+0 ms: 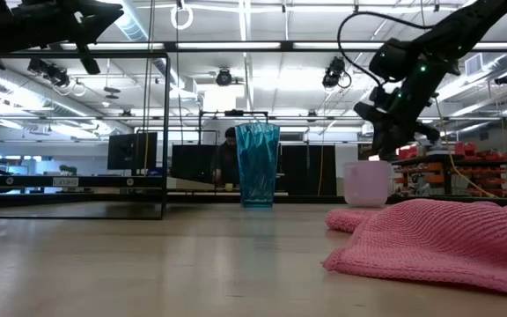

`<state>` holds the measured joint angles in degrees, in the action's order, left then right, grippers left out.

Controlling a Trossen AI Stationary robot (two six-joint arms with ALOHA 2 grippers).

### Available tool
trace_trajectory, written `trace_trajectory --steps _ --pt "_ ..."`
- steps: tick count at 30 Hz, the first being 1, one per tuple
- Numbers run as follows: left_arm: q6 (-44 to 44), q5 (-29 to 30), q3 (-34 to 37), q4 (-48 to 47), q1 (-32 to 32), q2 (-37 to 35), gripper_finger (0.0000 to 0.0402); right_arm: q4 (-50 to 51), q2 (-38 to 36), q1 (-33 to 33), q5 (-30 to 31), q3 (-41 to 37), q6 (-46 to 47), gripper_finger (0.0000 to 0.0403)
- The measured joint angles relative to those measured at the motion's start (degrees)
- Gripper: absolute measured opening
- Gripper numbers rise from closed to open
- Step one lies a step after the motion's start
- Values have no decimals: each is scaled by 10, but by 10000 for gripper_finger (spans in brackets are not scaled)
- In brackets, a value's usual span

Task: Stack small to large cups/mugs on shelf
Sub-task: Put the pink mug on the shelf

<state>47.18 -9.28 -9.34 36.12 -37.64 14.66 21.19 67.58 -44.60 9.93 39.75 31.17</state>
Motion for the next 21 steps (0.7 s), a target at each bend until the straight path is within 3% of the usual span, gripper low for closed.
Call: trace_trajectory --steps 7,21 --pt "0 0 0 0 0 0 39 8 -29 0 -7 0 -15 99" --pt "-5 0 0 -6 0 0 38 35 18 0 -27 0 -14 97"
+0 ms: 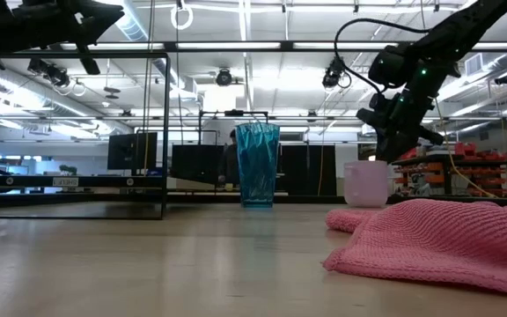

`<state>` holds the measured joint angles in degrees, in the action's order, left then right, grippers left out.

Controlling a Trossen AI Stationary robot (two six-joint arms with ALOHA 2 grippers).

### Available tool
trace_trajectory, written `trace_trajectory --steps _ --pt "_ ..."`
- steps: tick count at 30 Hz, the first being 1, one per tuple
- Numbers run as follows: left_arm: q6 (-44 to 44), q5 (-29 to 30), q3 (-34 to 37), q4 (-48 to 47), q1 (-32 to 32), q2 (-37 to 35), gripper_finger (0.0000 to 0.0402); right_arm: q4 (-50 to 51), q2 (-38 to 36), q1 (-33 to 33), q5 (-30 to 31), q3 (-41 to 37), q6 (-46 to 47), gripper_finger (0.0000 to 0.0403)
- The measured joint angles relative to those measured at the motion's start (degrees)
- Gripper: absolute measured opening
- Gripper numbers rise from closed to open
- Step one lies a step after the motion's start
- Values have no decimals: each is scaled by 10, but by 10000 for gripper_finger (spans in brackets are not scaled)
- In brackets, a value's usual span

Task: Stack small to large cups/mugs on shelf
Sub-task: Put the pink mug on the shelf

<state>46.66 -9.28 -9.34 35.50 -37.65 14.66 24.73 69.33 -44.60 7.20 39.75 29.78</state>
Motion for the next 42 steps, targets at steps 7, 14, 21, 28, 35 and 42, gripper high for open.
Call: trace_trajectory --steps 7,14,21,28,35,42 --pt "0 0 0 -13 0 0 42 -1 21 0 0 0 1 97" --pt "1 0 0 -16 0 0 40 -9 50 0 0 0 7 94" --pt "1 0 0 -17 0 0 35 -11 70 0 0 0 6 58" --pt "1 0 0 -18 0 0 40 -16 54 0 -3 0 0 12" --pt "1 0 0 -18 0 0 31 7 23 8 -54 9 -24 10" --pt "2 0 0 -19 0 0 33 206 11 68 -58 175 -105 10"
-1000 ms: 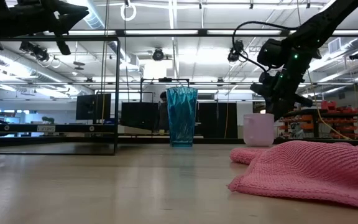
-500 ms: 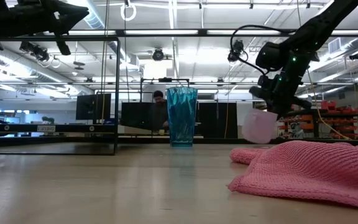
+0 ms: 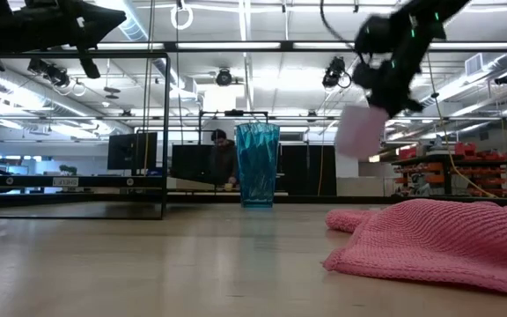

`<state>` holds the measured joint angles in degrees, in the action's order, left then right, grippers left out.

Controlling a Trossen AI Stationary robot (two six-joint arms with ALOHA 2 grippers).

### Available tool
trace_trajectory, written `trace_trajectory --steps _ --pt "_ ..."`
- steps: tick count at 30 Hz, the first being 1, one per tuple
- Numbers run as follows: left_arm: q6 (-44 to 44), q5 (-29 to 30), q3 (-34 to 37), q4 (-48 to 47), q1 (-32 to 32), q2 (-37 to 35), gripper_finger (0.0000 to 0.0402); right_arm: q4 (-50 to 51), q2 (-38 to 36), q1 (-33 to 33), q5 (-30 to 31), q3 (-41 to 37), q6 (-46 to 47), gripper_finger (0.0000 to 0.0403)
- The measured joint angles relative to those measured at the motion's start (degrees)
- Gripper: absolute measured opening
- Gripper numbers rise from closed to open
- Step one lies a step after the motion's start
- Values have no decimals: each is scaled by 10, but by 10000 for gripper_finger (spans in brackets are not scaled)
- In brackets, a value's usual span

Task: Stack small to large cups/mugs on shelf
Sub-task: Put the pink mug on the shelf

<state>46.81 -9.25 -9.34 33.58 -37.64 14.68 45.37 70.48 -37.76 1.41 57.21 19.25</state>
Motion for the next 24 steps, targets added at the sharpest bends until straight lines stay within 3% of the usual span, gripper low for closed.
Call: trace_trajectory --steps 7,13,19,24 --pt "0 0 0 0 0 0 32 165 22 69 0 230 -65 10" --pt "-1 3 0 0 0 0 25 273 87 121 4 376 -100 10" --pt "1 4 0 0 0 0 32 304 172 189 4 460 -128 10" --pt "1 4 0 0 0 0 33 296 247 256 2 473 -170 10"
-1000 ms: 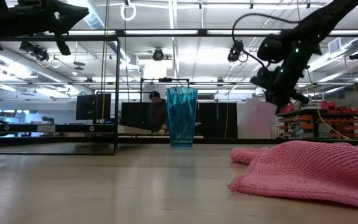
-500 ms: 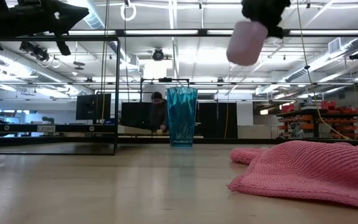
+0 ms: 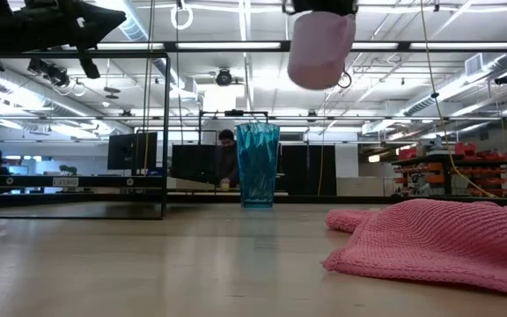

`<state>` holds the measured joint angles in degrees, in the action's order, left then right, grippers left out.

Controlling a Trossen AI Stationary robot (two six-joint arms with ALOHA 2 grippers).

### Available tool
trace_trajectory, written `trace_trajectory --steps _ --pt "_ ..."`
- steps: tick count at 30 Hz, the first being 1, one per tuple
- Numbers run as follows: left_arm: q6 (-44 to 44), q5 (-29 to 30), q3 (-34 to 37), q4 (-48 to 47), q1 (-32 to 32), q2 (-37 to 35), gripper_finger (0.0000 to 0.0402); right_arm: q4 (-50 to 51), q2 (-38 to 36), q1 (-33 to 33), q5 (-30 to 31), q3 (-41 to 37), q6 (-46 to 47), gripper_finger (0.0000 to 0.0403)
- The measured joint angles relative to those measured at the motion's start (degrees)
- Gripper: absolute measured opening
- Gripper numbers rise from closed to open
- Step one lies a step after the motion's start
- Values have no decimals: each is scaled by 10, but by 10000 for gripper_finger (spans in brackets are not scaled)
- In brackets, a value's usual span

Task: Stack small to large cups/mugs on shelf
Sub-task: Put the pink mug on the shelf

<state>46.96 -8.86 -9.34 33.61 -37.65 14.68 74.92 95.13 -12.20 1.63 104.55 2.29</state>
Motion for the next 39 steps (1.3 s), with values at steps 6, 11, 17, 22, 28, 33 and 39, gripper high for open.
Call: trace_trajectory --steps 6,11,17,22,28,33,39 --pt "0 0 0 -1 0 0 24 -53 88 54 -1 0 -55 10" --pt "6 0 0 -9 0 0 25 -95 153 66 -1 0 -77 10" --pt "16 -7 0 -36 0 0 34 -130 217 64 -1 0 -104 10" --pt "18 -15 0 -56 0 0 30 -178 246 62 -6 0 -111 10" --pt "18 -17 0 -66 0 0 23 -216 257 62 -14 0 -115 10" --pt "18 -25 0 -71 0 4 31 -235 264 55 -19 0 -118 10" --pt "22 -64 0 -80 9 24 36 -234 272 47 -22 0 -130 10"
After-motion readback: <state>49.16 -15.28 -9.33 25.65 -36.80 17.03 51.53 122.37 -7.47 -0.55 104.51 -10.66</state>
